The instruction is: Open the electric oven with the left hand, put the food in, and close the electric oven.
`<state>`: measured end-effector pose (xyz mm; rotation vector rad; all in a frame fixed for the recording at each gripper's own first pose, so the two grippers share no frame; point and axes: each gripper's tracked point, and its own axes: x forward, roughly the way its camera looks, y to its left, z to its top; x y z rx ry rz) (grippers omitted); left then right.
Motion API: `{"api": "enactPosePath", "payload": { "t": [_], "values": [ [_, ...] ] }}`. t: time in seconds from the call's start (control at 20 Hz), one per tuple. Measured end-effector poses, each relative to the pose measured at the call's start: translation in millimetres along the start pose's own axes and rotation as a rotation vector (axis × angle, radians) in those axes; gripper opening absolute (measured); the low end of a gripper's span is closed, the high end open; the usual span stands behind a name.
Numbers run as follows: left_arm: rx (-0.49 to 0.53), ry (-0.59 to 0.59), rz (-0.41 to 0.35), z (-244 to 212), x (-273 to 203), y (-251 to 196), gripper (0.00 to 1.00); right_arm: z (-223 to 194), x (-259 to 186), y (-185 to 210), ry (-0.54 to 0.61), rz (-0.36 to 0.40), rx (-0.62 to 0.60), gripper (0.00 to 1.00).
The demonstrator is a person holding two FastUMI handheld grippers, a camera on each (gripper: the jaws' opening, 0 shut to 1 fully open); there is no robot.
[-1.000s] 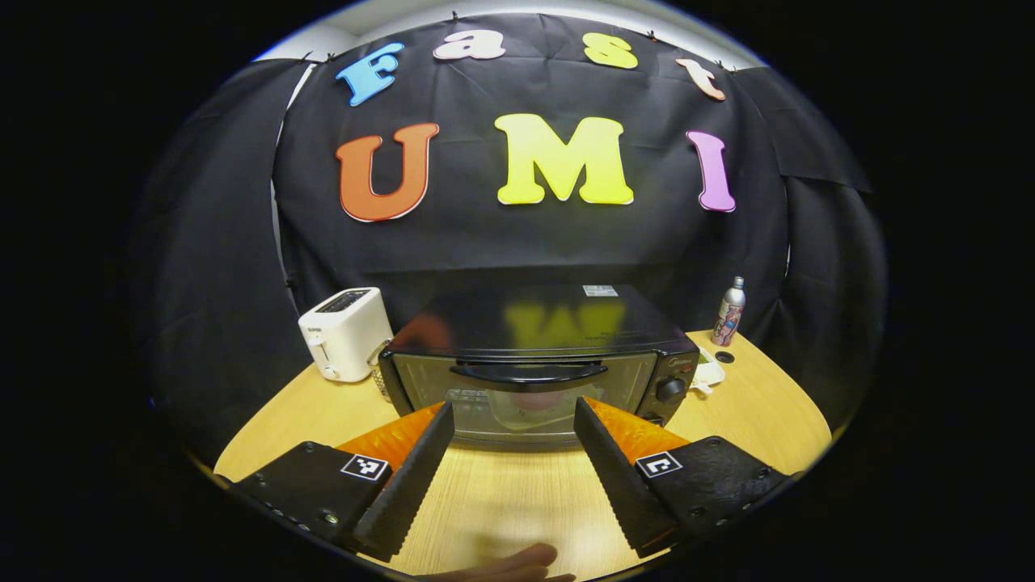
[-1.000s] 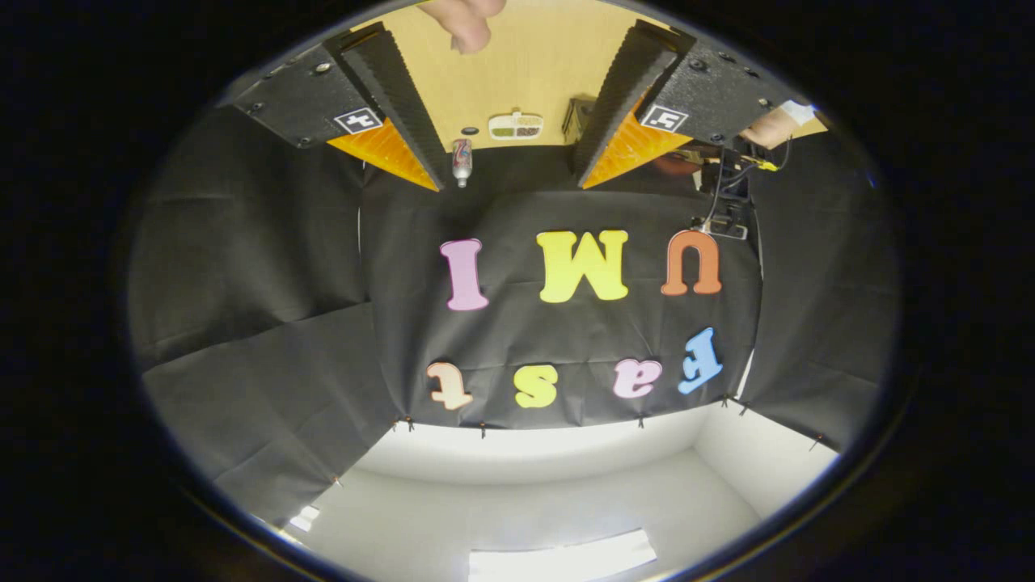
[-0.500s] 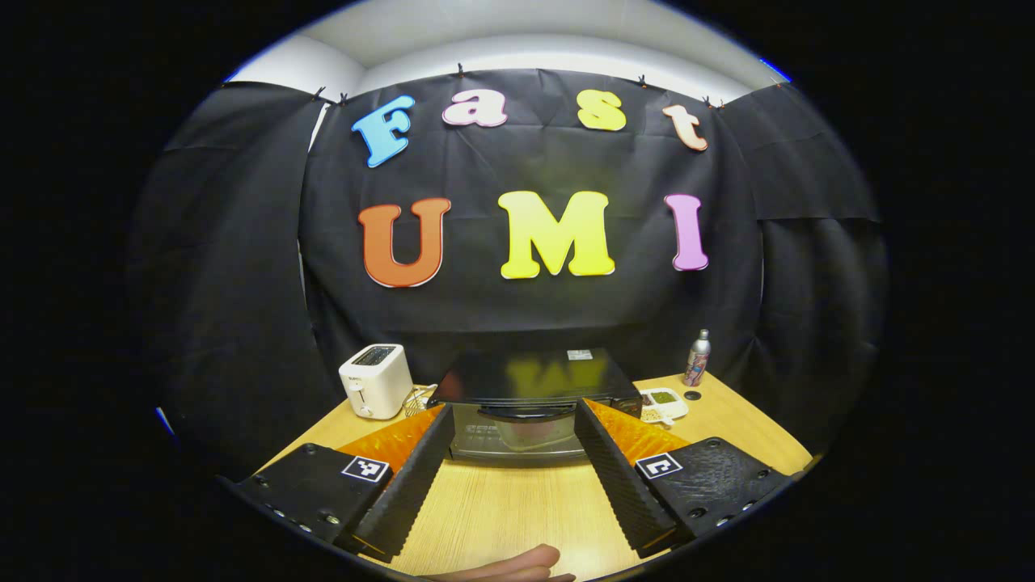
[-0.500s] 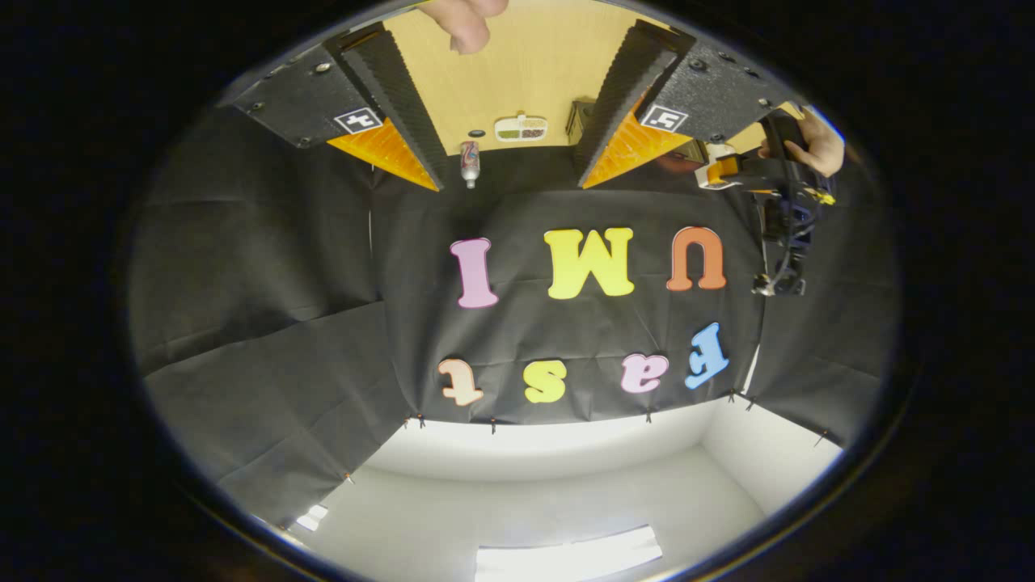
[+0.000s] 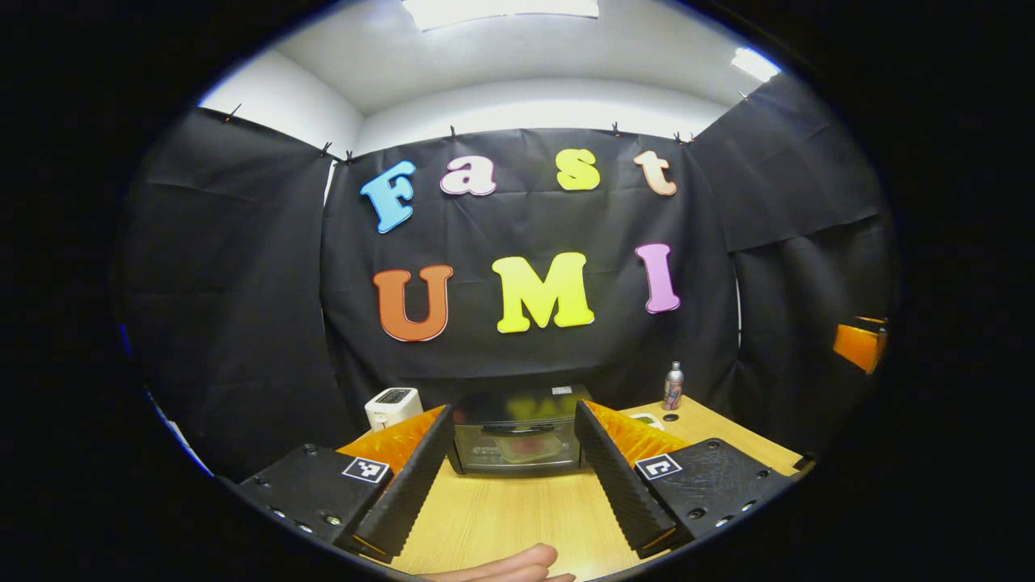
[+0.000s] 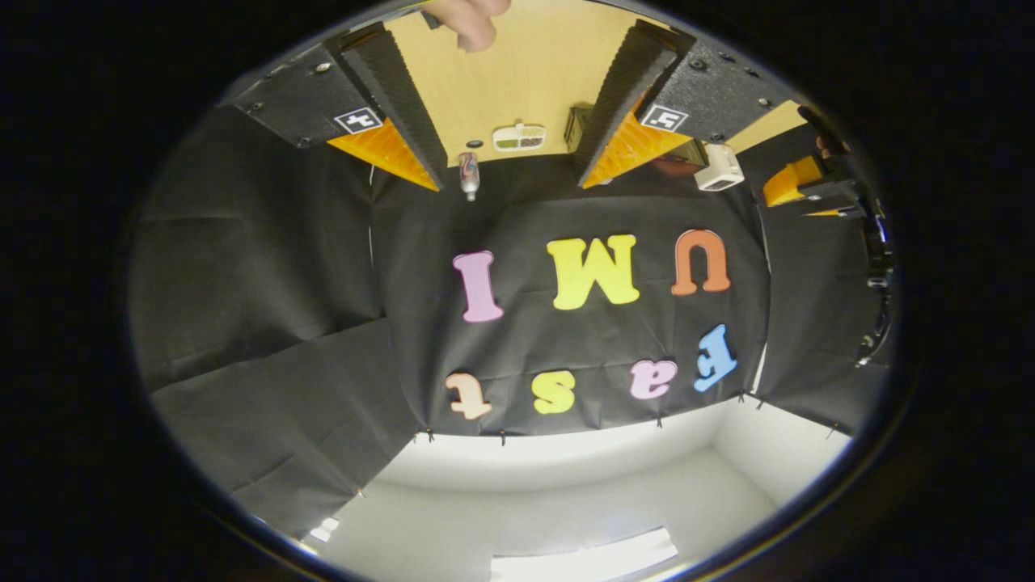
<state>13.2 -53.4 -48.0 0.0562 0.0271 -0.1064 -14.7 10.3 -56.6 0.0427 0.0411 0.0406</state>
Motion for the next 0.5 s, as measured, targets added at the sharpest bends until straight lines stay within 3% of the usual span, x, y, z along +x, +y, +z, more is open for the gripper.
{"api": "enactPosePath", "payload": {
  "t": [0.25, 0.5],
  "values": [
    [-0.048, -0.017, 0.04, -14, -31, 3, 0.94, -19, 6, 5, 0.063, 0.029, -0.002, 0.96],
    [-0.041, -0.017, 0.073, -14, -34, 11, 0.94, -25, 6, 11, 0.09, 0.054, -0.023, 0.96]
  ]
}}
